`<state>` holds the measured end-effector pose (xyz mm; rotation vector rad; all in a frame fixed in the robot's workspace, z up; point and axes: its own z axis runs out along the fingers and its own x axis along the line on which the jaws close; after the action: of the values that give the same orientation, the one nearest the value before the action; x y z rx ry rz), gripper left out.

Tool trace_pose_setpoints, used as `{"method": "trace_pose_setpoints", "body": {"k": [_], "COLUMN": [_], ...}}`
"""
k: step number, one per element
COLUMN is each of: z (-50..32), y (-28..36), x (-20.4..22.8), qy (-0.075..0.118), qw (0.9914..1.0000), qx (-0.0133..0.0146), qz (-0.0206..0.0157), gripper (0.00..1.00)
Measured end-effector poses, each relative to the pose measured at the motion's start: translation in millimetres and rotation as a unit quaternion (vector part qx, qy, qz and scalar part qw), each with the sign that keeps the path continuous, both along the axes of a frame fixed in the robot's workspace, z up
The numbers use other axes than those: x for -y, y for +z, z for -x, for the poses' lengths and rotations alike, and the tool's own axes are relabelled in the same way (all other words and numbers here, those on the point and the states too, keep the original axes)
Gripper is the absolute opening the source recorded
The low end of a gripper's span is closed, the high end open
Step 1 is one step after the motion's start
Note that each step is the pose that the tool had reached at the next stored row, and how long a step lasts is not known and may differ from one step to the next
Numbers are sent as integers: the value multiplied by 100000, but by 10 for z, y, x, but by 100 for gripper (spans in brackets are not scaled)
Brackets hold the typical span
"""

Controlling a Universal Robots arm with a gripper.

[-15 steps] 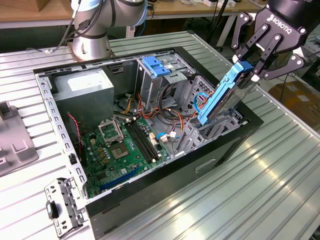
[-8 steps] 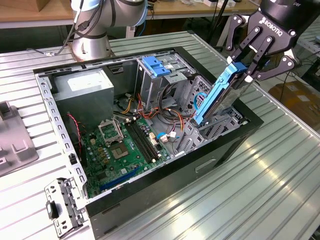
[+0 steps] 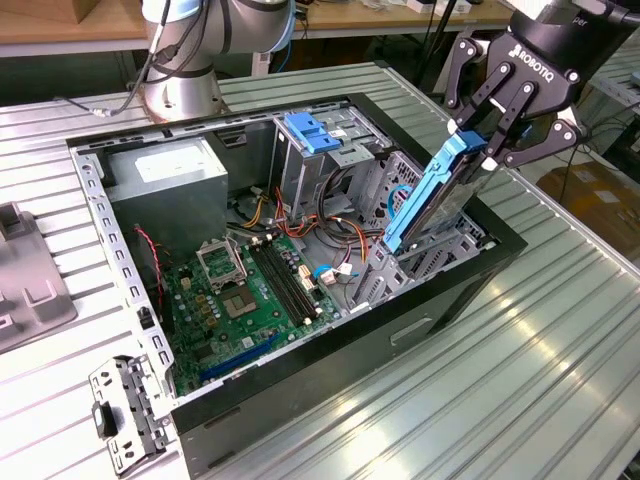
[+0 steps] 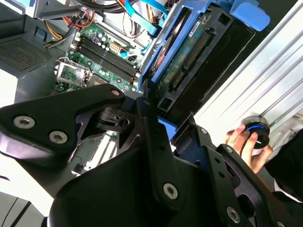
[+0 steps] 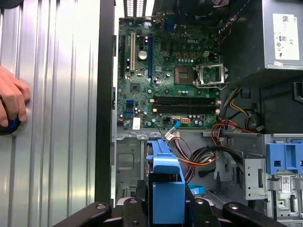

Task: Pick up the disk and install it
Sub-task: 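Insert the disk into the insertion slot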

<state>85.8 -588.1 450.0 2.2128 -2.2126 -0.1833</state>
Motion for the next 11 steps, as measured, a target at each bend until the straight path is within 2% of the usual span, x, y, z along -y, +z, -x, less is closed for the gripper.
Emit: {"method": "trace_pose_setpoints", "body": {"k": [11], "z": [7], "y": [-104], "x": [0], "qy": [174], "qw": [100000], "qx": [2], "qz": [-2], "gripper": [37]}}
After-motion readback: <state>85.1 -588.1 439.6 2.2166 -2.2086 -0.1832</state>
